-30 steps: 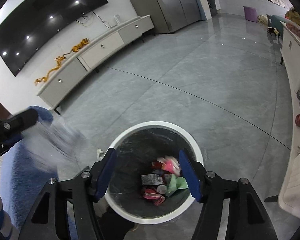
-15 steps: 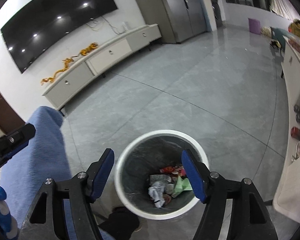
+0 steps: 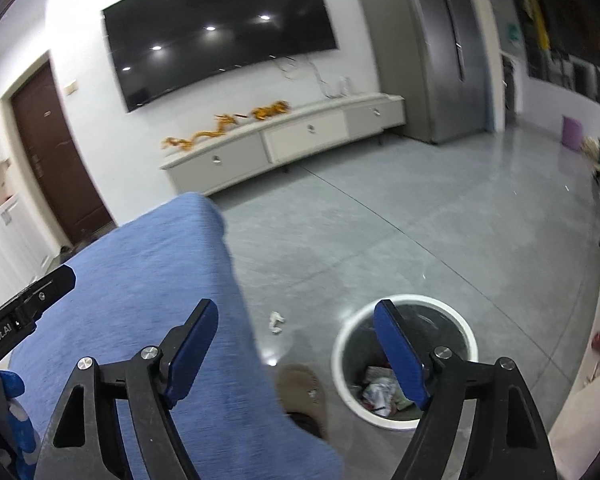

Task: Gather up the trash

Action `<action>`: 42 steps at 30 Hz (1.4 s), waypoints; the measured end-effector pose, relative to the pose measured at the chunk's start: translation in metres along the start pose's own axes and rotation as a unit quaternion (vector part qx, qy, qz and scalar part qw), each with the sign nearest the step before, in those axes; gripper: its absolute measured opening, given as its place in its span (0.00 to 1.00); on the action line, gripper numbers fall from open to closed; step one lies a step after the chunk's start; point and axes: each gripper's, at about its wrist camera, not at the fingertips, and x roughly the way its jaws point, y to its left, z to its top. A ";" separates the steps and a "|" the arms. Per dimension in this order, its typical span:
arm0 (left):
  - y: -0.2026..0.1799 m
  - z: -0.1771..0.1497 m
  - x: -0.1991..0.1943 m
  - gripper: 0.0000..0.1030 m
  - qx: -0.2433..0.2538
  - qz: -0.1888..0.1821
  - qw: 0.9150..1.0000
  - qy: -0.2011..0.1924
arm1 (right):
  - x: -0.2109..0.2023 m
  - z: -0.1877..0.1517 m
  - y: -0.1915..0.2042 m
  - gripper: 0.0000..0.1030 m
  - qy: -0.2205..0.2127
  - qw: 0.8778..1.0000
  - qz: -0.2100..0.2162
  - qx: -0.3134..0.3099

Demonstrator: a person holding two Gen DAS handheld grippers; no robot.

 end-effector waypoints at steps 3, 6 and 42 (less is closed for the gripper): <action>0.020 -0.006 -0.026 0.70 -0.003 0.025 1.000 -0.019 | -0.012 -0.007 0.024 0.80 -0.012 1.000 0.012 -0.018; 0.037 -0.012 -0.046 0.74 -0.011 0.042 0.999 -0.033 | -0.023 -0.015 0.045 0.84 -0.021 0.999 0.020 -0.036; 0.060 -0.035 -0.155 1.00 -0.039 0.141 0.982 -0.117 | -0.113 -0.035 0.080 1.00 -0.129 0.988 -0.011 -0.087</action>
